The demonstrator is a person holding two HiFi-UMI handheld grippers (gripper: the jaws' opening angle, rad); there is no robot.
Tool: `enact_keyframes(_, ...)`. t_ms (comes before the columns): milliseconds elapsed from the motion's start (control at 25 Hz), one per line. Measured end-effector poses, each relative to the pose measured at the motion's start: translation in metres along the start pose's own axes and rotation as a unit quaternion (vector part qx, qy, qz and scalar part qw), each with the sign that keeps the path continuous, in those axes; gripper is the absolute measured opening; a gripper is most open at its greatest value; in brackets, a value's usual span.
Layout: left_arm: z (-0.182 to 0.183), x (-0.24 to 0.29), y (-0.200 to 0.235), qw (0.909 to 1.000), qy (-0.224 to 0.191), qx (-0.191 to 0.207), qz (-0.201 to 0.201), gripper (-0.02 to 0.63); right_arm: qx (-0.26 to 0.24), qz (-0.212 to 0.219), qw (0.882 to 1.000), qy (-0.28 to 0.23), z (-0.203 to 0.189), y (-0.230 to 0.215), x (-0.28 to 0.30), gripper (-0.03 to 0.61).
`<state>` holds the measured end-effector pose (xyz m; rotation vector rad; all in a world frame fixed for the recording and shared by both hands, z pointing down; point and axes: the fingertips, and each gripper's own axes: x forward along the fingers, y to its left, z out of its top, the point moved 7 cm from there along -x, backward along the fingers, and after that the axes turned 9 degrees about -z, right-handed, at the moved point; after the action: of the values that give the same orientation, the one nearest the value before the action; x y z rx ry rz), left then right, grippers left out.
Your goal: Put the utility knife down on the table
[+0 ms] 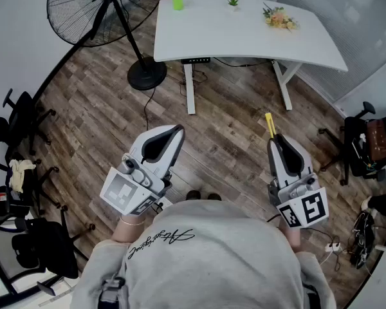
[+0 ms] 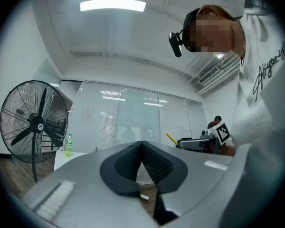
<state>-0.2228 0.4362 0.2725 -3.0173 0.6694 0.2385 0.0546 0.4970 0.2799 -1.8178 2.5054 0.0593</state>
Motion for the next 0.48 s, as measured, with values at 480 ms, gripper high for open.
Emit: enact_keyframes(480,0.001,-0.0017,-0.0036,1.0,0.0,0.0,-0.001,-0.001,-0.006,0.002,1.0,0.0,-0.0005,0.0033,-0.0025,0.067)
